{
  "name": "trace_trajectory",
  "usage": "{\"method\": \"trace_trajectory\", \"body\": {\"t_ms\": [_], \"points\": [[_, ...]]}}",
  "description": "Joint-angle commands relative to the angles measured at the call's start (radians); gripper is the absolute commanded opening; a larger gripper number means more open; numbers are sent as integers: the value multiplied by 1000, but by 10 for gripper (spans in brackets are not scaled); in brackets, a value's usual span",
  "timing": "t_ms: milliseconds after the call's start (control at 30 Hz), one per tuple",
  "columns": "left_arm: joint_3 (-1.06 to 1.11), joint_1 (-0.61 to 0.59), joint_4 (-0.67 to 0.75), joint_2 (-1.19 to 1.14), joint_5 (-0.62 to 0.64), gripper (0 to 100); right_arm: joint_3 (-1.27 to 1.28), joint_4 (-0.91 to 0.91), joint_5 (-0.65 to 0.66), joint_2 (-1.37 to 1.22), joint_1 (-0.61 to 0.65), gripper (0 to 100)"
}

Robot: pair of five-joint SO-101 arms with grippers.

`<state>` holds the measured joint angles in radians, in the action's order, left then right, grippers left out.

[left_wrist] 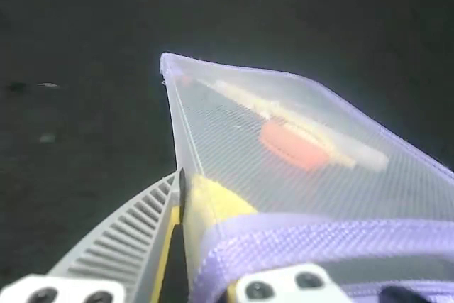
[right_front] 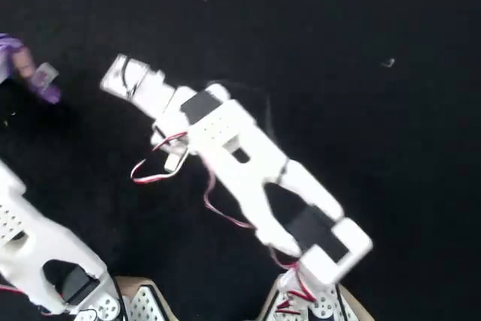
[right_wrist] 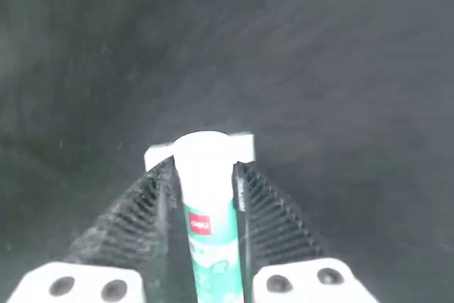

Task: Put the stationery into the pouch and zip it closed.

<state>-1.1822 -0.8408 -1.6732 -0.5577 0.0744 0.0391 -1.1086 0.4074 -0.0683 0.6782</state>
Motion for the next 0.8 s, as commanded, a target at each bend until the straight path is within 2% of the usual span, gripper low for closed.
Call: {"method": "trace_trajectory", "body": {"t_ms": [0,167,333,533,767], "points": [[-91,133,-75,38,-3,30,-58,-5,-43,268,-60,11],[-93,274,-87,86,51,30,-1,21,-60,547,-110,11],[-25,467,-87,180,87,30,153,158,-60,776,-170,11],[120,680,-87,279,176,30,410,391,-77,1020,-199,11],[180,792,-86,298,201,30,708,787,-219,1227,-195,11]]}}
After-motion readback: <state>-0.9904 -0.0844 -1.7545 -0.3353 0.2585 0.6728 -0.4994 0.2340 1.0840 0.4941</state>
